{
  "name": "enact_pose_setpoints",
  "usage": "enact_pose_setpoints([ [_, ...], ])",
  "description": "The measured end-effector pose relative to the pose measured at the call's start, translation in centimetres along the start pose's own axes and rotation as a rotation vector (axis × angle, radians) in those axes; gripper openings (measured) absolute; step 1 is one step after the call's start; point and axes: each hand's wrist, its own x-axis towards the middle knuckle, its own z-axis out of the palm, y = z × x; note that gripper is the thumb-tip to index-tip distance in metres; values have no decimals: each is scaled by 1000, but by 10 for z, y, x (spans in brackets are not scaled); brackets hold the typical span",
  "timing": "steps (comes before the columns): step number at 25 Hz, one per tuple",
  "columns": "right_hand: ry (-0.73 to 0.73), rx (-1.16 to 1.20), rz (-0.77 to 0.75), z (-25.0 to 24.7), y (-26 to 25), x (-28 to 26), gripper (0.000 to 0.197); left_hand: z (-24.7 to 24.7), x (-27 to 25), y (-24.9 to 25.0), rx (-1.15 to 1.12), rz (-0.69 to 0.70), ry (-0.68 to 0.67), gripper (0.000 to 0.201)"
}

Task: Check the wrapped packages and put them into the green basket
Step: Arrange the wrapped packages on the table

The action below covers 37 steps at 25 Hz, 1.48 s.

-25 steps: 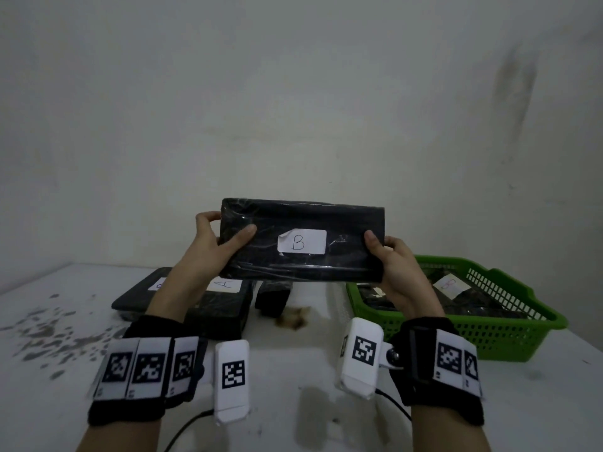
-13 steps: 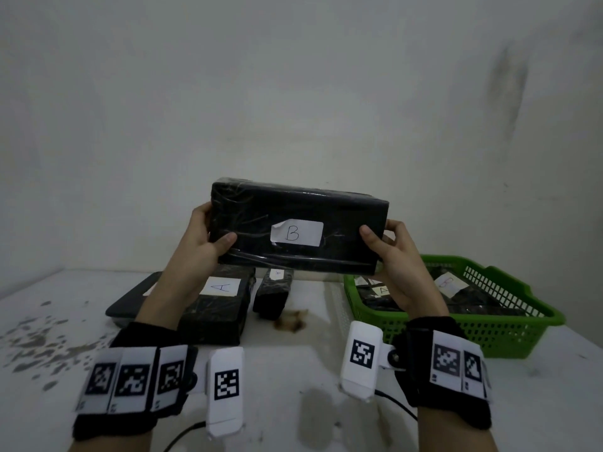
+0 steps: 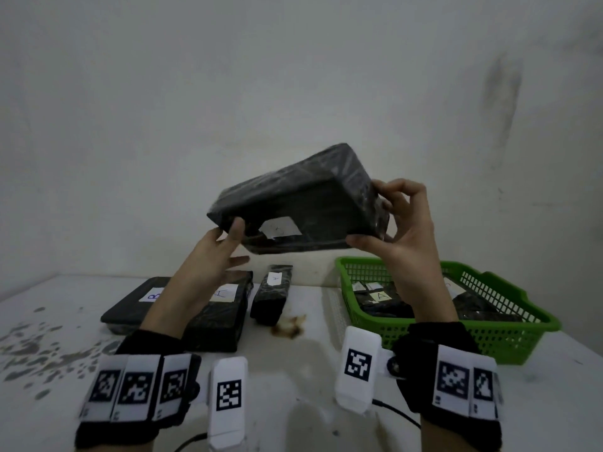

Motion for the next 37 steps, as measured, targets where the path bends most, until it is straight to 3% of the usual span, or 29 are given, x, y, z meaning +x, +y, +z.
enact_pose_setpoints([
  [2,-96,-87,-68,12,-12,-1,62,8,-8,10,-236,-47,-116,109],
  [4,-177,-210,-108,24,-19,-2,61,18,-13,17,-398,-26,-213,90],
  [8,-308,-381,-105,35,-19,-3,71,21,-9,14,-589,-25,-183,53],
  [10,-314,-386,3,32,-16,-1,82,17,-9,13,-619,-82,-145,43],
  [12,-296,-449,44,31,-11,-1,81,16,-11,12,-638,-97,-123,46],
  [14,-249,-512,-18,30,-5,0,67,16,-12,12,-628,-72,-131,67],
  [15,-226,-522,-47,32,-3,-1,62,18,-12,14,-593,-52,-117,68],
  [17,-215,-549,-92,38,0,-2,56,17,-9,13,-514,-39,-92,51],
  [22,-321,-636,-99,53,-7,-5,53,13,-8,15,-489,-58,-98,56],
  [25,-457,-470,60,49,-11,-6,68,8,-6,13,-523,-34,-119,38],
  [27,-390,-349,228,50,-7,-5,72,5,-6,12,-502,-35,-172,26],
  [30,-220,-274,555,48,13,-3,89,7,-6,7,-470,-30,-165,53],
  [33,-199,-68,673,46,27,-4,57,4,-4,3,-378,44,-156,96],
  [37,-165,16,665,39,25,-1,62,-2,-2,4,-184,114,-220,92],
])
